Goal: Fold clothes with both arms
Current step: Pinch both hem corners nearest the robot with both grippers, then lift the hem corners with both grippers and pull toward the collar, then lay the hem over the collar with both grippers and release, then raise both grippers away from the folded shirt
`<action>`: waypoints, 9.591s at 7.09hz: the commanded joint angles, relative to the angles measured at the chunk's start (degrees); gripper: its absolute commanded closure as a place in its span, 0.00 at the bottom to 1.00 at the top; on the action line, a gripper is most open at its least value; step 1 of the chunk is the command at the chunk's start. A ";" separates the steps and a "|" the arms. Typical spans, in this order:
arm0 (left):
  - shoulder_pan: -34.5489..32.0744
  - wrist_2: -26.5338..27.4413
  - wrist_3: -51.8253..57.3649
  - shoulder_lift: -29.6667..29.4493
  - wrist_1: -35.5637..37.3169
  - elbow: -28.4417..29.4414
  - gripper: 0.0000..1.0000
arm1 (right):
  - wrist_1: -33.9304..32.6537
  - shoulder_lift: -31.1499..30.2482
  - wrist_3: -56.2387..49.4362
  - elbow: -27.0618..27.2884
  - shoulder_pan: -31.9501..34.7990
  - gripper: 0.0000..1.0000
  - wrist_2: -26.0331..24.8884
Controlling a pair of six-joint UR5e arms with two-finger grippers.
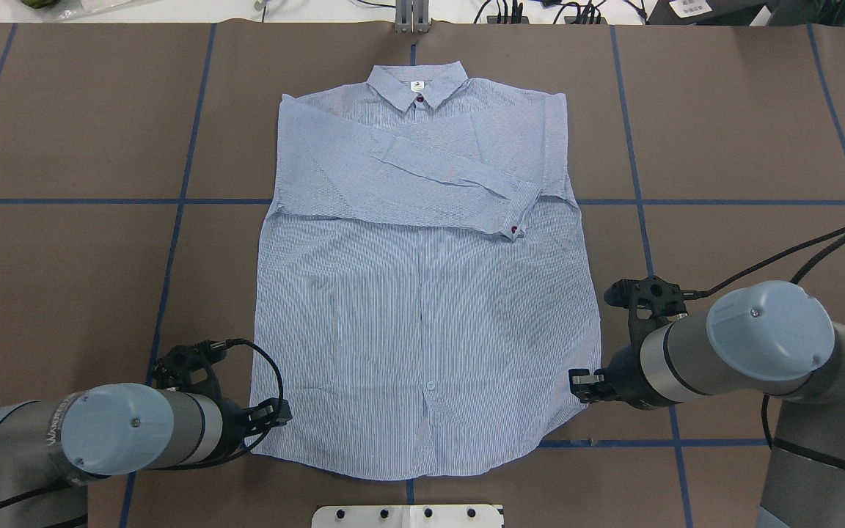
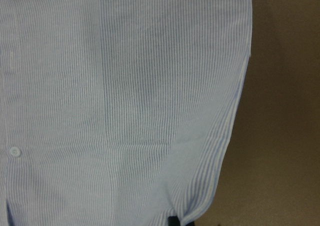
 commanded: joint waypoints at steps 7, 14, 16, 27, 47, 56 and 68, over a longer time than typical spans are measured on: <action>1.00 -0.11 -0.09 -0.09 0.37 0.64 0.48 | -0.07 -0.07 0.00 -0.04 0.30 1.00 0.10; 0.91 -0.29 0.00 -0.35 2.47 -0.84 0.90 | -0.07 -0.34 0.00 -0.13 0.30 1.00 0.10; 0.83 -0.38 0.00 -0.44 2.48 -0.94 1.00 | -0.07 -0.34 0.00 -0.13 0.30 1.00 0.10; -0.14 -4.86 3.69 7.73 2.56 -13.60 1.00 | -0.33 -3.50 0.00 4.45 8.04 1.00 7.66; -6.77 -14.61 10.52 2.23 7.40 -20.22 1.00 | 0.37 3.24 -0.53 2.37 20.14 1.00 28.48; -31.68 -24.99 28.30 -12.74 1.71 7.56 1.00 | 0.46 25.05 -2.98 -26.31 29.91 1.00 24.27; -37.14 -24.81 32.69 -22.06 -16.58 36.23 1.00 | 10.48 32.80 -4.04 -48.46 31.24 1.00 21.10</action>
